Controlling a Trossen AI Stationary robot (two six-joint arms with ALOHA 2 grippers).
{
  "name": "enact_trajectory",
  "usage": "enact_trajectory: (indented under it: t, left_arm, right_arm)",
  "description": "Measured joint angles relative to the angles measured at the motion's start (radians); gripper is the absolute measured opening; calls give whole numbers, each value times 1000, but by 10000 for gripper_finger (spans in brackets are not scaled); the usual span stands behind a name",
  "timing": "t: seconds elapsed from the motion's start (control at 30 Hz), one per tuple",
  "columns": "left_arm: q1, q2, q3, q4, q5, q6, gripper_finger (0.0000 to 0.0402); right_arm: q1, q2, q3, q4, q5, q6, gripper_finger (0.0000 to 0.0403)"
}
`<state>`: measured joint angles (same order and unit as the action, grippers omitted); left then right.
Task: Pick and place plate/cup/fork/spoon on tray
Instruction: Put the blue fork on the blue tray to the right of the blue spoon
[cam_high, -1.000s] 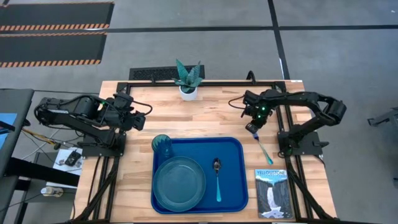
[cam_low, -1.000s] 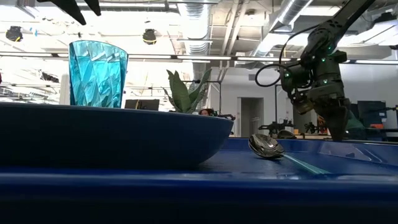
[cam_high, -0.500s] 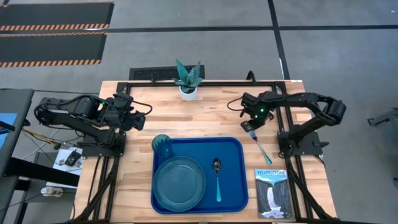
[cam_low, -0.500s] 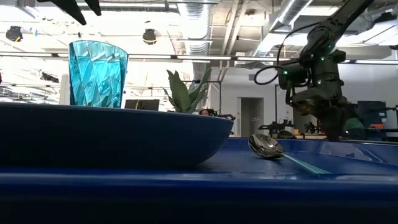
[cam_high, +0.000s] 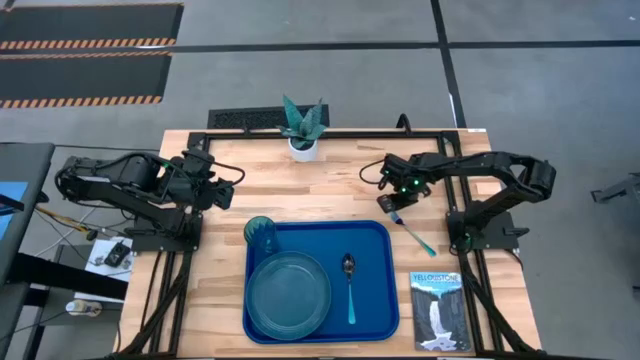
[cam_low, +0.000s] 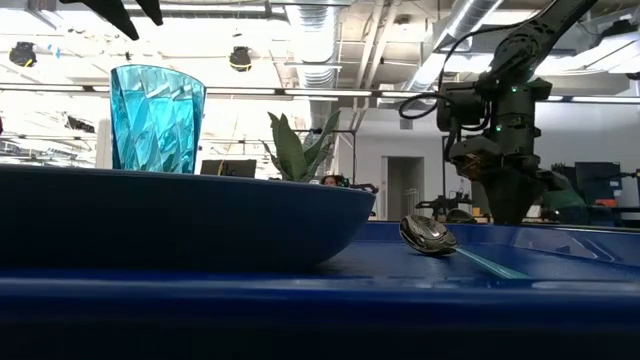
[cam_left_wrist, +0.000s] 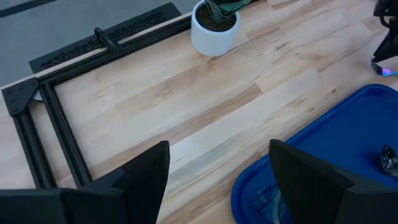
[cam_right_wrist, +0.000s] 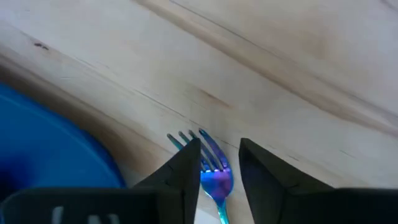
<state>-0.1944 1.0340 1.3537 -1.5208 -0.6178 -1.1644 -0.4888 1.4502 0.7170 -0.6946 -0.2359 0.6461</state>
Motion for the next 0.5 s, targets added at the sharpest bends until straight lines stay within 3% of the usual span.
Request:
enact_trajectory:
  t: [0.23, 0.5]
  left_arm:
    - [0, 0, 0, 0, 0, -21, 261]
    - [0, 0, 0, 0, -1, -27, 261]
  right_arm:
    - [-5, -10, 0, -2, 2, -38, 149]
    - [28, -135, 0, -38, 29, -77, 119]
